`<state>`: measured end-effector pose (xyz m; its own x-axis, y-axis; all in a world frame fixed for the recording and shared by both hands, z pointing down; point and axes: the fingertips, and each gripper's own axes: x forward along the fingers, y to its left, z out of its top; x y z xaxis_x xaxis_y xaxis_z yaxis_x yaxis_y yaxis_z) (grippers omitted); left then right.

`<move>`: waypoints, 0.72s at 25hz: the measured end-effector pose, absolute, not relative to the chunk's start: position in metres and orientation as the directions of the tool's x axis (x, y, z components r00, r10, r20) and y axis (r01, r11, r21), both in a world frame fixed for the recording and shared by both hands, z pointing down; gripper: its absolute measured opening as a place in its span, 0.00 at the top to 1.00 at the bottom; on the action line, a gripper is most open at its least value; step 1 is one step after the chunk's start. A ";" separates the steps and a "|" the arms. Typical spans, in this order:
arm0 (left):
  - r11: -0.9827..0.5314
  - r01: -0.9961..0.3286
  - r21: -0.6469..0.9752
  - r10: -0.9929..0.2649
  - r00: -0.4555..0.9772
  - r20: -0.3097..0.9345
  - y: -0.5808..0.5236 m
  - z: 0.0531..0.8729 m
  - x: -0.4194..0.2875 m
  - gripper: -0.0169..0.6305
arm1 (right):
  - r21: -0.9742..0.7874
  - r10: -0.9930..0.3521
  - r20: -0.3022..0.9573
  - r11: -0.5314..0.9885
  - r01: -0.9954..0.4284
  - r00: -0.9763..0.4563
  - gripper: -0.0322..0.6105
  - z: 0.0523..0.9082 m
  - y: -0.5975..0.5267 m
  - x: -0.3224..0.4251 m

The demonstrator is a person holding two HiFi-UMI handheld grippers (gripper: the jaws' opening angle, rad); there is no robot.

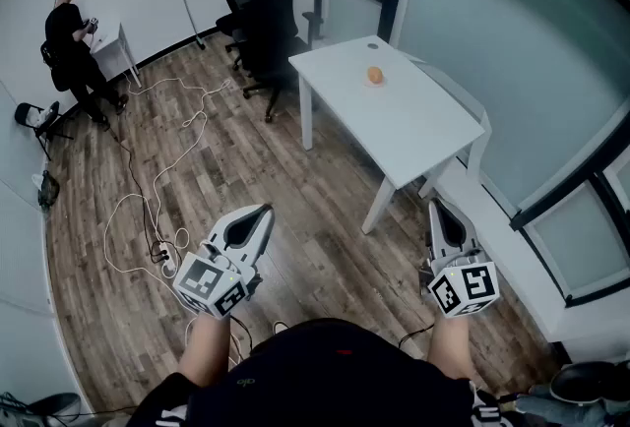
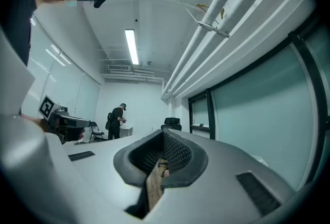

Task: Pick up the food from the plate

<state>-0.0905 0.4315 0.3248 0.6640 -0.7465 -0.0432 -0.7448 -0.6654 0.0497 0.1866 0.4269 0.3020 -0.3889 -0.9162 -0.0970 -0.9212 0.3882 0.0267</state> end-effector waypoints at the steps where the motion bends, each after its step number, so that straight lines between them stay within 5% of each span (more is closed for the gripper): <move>1: -0.664 -0.746 0.051 -0.747 0.663 -0.044 0.430 0.325 -0.092 0.93 | 0.031 -0.915 -0.098 0.390 -0.920 -0.391 0.92 0.303 0.426 0.184; 18: -0.661 -0.747 0.076 -0.751 0.660 -0.042 0.430 0.332 -0.108 0.93 | 0.032 -0.907 -0.095 0.410 -0.911 -0.411 0.92 0.303 0.420 0.164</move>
